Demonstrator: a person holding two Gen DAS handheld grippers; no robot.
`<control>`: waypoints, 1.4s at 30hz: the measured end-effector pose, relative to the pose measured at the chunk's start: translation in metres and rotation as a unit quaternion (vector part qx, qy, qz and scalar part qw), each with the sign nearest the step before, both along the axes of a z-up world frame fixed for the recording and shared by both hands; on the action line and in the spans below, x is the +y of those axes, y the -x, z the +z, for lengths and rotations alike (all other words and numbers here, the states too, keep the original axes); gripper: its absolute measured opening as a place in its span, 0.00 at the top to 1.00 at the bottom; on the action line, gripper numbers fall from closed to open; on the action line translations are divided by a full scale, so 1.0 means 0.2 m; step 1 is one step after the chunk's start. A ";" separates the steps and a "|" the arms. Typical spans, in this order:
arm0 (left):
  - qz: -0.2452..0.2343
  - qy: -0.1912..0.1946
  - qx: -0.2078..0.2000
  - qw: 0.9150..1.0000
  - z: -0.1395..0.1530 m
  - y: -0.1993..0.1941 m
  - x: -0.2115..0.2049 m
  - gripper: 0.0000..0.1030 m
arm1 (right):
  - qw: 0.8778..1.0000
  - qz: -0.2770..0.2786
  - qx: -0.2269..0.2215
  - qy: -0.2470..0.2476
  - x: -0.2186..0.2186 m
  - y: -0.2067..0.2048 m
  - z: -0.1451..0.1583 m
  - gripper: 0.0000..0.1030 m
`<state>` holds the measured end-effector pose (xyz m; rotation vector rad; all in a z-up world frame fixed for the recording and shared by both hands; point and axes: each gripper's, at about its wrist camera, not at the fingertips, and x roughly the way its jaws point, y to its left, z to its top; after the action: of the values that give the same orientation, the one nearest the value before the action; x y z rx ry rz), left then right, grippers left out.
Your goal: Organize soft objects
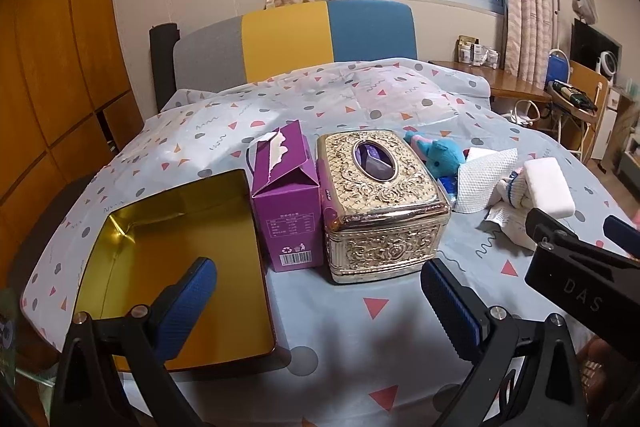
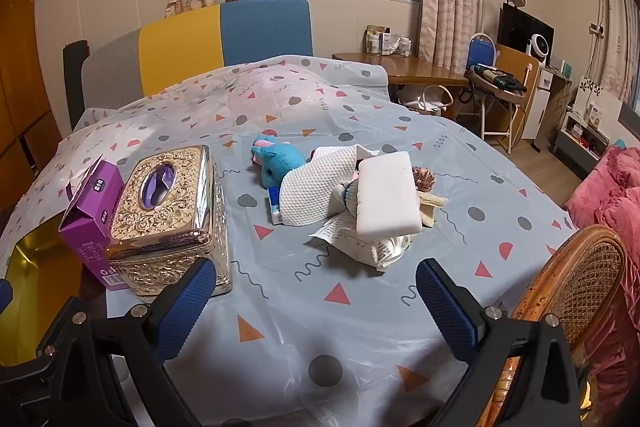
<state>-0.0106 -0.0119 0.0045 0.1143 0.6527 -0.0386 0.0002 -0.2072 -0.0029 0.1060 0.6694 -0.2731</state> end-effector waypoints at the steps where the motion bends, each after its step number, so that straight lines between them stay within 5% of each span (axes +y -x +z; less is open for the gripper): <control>1: 0.000 0.000 0.000 1.000 0.00 0.00 0.00 0.00 | 1.000 -0.001 -0.001 0.000 0.00 0.00 0.00 0.00; 42: 0.012 0.001 0.001 1.000 0.01 -0.01 0.08 0.00 | 1.000 0.009 -0.001 -0.004 -0.04 -0.01 0.00 0.00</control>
<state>-0.0094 0.0049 0.0074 0.1037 0.6564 -0.0165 0.0024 -0.2148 -0.0022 0.1077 0.6684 -0.2531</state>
